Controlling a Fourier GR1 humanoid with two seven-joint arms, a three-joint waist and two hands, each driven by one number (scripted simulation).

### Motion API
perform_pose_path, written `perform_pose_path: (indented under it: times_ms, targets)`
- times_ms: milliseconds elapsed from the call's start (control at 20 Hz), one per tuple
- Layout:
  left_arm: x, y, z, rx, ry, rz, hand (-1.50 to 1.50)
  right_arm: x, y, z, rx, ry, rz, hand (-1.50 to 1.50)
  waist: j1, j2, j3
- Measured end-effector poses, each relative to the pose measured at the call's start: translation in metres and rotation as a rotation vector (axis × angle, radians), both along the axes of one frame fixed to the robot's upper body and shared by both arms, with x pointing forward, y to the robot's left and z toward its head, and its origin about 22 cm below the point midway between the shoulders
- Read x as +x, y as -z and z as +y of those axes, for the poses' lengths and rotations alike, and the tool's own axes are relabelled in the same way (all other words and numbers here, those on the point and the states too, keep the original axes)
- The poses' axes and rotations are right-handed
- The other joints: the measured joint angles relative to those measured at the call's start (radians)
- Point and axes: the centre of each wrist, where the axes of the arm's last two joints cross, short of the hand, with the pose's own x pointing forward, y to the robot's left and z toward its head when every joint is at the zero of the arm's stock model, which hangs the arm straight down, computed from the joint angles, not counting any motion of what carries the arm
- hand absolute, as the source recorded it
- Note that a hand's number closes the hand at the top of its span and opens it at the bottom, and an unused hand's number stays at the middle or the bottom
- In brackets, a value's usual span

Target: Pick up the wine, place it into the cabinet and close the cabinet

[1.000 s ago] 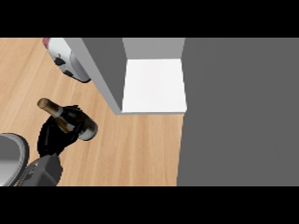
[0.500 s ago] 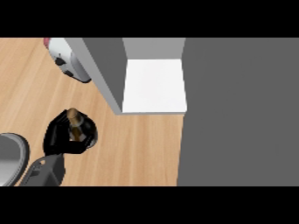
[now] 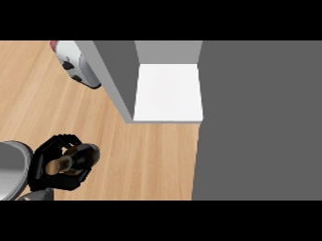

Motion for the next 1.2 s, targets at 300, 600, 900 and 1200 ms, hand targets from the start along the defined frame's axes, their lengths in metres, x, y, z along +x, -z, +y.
perform_pose_path:
  times_ms: [300, 600, 900, 1200]
  targets:
    - [-0.007, -0.029, -0.012, -0.005, -0.008, -0.078, 1.50, 0.001, 0.001, -0.002, -0.004, -0.001, -0.004, -1.50, 0.000, 0.001, -0.001]
    - [-0.008, -0.080, -0.032, -0.060, 0.066, -0.094, 1.50, 0.000, 0.003, 0.000, 0.008, -0.016, 0.008, -1.50, -0.001, 0.000, -0.001]
    - [-0.011, -0.122, -0.056, -0.052, 0.112, -0.091, 1.50, 0.000, 0.004, 0.003, 0.024, -0.021, 0.014, -1.50, -0.004, 0.002, -0.001]
    - [-0.013, -0.156, -0.103, -0.053, 0.167, -0.071, 1.50, 0.001, 0.001, 0.003, 0.018, -0.019, 0.021, -1.50, -0.008, 0.003, -0.001]
